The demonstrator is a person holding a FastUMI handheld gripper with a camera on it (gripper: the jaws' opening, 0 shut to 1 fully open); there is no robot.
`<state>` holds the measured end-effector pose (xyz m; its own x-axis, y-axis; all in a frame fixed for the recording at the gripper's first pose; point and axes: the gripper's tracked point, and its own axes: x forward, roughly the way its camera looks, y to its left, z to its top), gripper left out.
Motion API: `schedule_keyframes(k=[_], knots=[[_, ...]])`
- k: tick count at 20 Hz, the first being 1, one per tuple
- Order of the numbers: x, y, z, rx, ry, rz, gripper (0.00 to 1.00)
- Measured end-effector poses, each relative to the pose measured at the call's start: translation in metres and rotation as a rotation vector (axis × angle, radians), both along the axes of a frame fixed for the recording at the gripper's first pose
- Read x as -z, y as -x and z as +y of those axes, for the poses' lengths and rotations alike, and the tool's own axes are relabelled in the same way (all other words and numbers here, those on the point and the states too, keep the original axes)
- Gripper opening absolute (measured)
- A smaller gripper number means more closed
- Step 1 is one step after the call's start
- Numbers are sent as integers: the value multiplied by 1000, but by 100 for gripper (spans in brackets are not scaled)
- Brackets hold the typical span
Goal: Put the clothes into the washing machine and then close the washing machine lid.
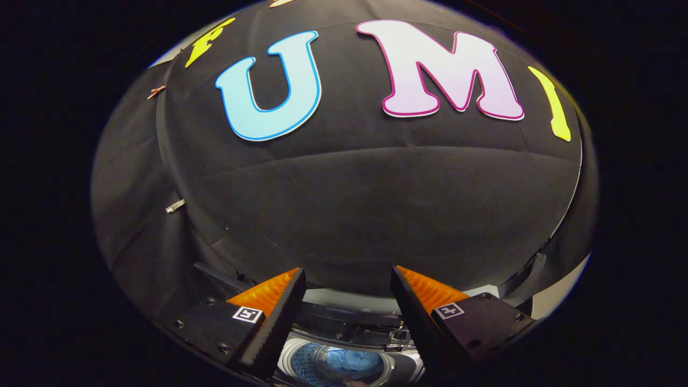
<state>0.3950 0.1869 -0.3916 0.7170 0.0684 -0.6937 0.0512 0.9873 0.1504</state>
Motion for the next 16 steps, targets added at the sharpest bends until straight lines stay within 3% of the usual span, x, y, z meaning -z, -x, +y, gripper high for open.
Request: schedule_keyframes(k=[5, 16], knots=[[0, 11, 3, 3, -4, 38, 100], [-17, 97, 26, -11, 12, 54, 100]])
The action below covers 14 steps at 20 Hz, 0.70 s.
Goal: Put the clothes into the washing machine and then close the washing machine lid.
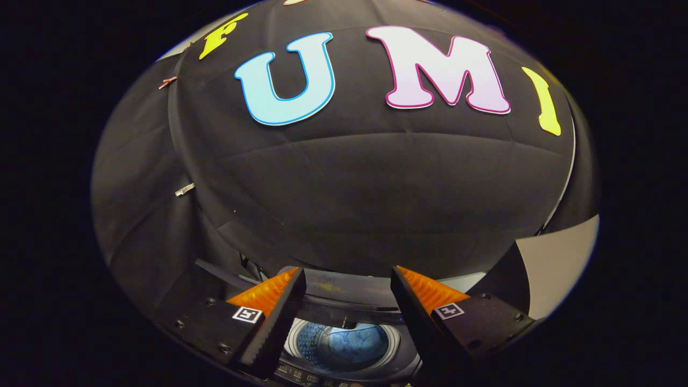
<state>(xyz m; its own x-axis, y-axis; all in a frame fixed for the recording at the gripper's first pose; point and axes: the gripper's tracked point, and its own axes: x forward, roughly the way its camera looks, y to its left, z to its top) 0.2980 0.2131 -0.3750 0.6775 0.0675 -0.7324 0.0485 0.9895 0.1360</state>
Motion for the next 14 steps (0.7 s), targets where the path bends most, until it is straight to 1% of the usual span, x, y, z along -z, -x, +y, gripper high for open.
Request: schedule_keyframes(k=[4, 7, 11, 14], knots=[[4, 33, 8, -21, 9, 24, 99], [13, 61, 18, -54, -7, 60, 98], [14, 89, 25, -90, 0, 42, 99], [3, 101, 30, -105, -18, 28, 99]])
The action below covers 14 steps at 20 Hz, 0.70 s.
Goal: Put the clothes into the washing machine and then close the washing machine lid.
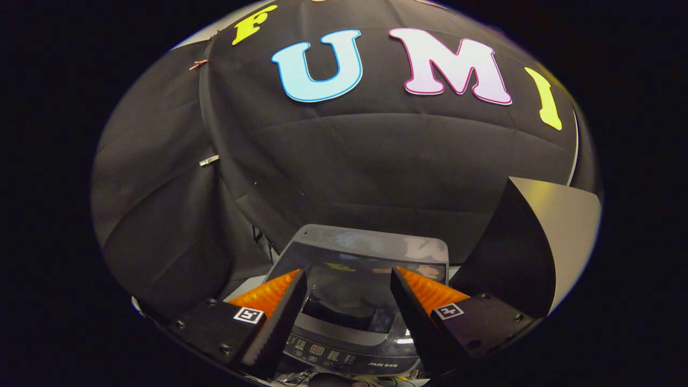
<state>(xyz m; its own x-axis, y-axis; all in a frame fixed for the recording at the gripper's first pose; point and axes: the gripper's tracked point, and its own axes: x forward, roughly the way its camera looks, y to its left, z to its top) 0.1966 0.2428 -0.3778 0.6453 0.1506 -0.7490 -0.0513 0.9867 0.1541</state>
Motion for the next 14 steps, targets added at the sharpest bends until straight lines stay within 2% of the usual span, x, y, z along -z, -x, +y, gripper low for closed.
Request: schedule_keyframes(k=[6, 14], knots=[[-39, 16, 1, -43, -24, -59, 98], [-143, 36, -18, -103, -11, -266, 98]])
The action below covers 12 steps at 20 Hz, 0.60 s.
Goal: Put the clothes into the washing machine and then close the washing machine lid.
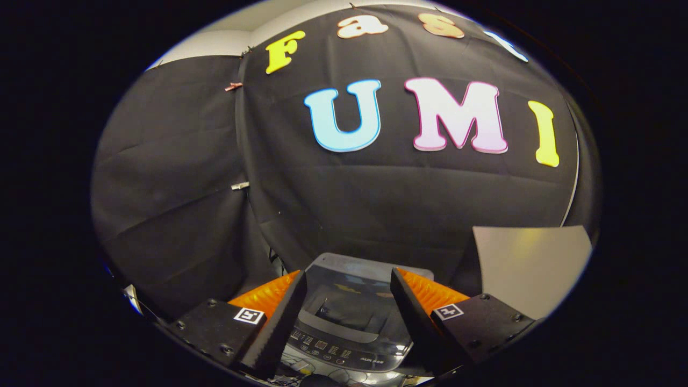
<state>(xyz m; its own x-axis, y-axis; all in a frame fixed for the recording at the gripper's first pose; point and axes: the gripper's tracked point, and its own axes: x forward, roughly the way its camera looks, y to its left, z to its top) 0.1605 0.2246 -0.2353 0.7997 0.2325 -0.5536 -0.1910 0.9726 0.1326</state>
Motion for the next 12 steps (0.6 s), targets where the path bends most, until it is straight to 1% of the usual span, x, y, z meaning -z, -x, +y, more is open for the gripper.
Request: schedule_keyframes(k=[4, 9, 12], knots=[[-56, 13, -22, -4, 17, -108, 98], [-117, 31, -58, 14, 48, -234, 98], [-143, 47, -83, 35, 62, -275, 98]])
